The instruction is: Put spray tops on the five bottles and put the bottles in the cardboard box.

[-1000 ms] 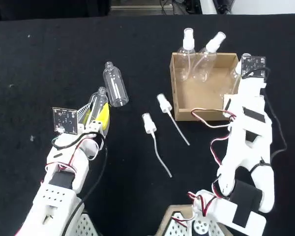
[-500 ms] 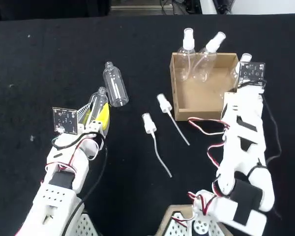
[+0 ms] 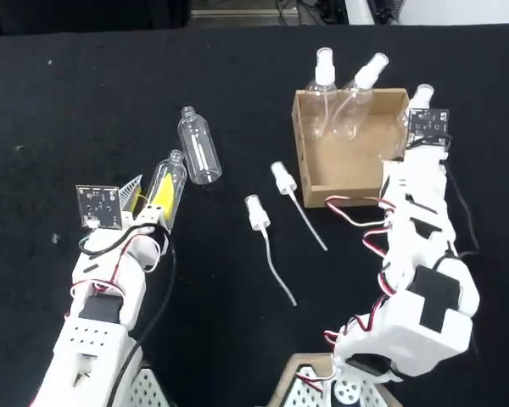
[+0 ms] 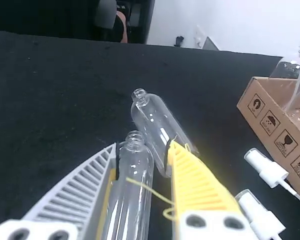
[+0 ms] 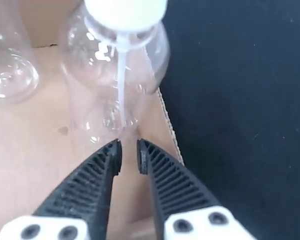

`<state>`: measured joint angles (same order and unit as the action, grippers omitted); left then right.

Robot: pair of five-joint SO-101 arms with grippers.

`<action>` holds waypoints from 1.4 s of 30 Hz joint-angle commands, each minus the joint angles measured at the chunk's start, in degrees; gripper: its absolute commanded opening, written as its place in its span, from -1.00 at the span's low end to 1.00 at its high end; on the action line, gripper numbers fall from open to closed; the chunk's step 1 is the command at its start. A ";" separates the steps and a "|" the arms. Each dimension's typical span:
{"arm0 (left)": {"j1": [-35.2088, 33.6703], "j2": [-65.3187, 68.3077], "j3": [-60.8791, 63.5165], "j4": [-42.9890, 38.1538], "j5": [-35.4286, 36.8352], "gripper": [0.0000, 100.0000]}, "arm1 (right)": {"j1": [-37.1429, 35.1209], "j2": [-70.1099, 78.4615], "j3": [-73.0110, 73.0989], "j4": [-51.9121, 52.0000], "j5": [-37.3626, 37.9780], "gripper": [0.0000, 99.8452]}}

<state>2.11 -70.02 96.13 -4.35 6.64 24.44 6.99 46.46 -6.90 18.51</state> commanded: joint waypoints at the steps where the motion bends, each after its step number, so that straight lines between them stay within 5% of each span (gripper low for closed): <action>1: -0.66 -0.88 -0.40 -1.32 -0.18 -0.68 | 0.00 0.57 -4.18 -1.67 -0.53 -0.95; 25: -0.57 -0.88 -0.48 -1.32 -0.18 -0.68 | -1.41 0.04 -4.62 -4.13 -0.53 -0.95; 42: -0.57 -0.88 -0.48 -1.32 -0.18 -0.68 | -1.58 -9.89 -5.93 6.33 -0.53 -0.95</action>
<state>2.11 -70.02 96.13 -4.35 6.64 24.18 0.84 44.44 -0.57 18.42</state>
